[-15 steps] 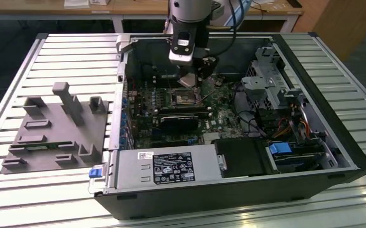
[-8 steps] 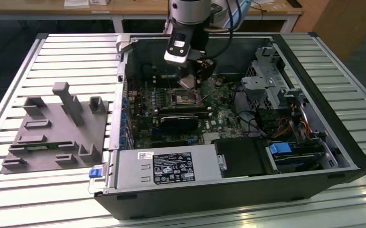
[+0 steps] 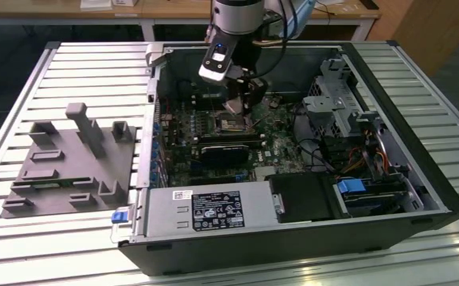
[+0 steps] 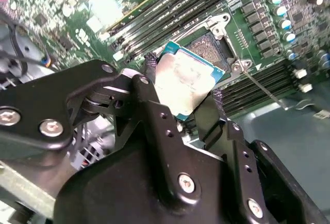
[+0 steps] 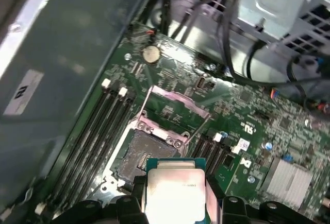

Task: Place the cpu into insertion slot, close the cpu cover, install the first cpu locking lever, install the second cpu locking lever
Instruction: 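Place the cpu into insertion slot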

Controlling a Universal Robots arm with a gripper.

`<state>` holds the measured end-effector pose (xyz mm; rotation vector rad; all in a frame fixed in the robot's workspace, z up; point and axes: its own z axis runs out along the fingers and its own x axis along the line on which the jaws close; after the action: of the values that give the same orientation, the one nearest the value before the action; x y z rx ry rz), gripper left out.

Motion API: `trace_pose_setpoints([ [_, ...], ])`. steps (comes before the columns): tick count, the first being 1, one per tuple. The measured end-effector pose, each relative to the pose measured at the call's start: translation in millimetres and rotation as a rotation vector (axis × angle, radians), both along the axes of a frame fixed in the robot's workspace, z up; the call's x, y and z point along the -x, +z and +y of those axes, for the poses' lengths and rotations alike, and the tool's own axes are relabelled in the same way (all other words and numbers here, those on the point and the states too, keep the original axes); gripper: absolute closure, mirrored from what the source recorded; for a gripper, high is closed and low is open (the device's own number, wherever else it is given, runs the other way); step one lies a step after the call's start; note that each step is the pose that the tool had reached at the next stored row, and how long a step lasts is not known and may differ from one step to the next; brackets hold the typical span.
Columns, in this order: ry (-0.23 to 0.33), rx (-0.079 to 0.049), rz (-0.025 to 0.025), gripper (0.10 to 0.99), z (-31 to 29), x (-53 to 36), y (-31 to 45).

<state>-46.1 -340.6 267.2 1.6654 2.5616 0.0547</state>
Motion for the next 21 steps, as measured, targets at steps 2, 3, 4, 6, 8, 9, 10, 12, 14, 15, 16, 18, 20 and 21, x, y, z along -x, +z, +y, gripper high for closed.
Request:
trace_pose_setpoints([
  [2, -0.036, 0.000, 0.0000, 0.545, 0.0, 0.0, -1.7],
  [3, -0.054, 0.000, 0.0000, 0.545, 0.0, 0.0, -2.5],
  [4, -0.073, 0.000, 0.0000, 0.545, 0.0, 0.0, -3.4],
  [6, -0.110, 0.000, 0.0000, 0.545, 0.0, 0.0, -5.1],
  [8, -0.146, 0.000, -0.0001, 0.545, 0.0, 0.0, -6.9],
  [9, -0.164, 0.000, 0.0000, 0.545, 0.0, 0.0, -7.7],
  [10, -0.182, 0.000, 0.0000, 0.545, 0.0, 0.0, -8.5],
  [12, -0.218, 0.000, 0.0000, 0.545, 0.0, 0.0, -10.1],
  [14, -0.255, 0.000, 0.0000, 0.545, 0.0, 0.0, -11.8],
  [15, -0.273, 0.000, 0.0000, 0.545, 0.0, 0.0, -12.7],
  [16, -0.291, 0.000, 0.0000, 0.545, 0.0, 0.0, -13.4],
  [18, -0.325, 0.000, 0.0000, 0.545, 0.0, 0.0, -14.8],
  [20, -0.353, -0.002, 0.0002, 0.545, 0.0, 0.0, -16.3],
  [21, -0.359, -0.004, 0.0006, 0.545, 0.0, 0.0, -16.9],
])
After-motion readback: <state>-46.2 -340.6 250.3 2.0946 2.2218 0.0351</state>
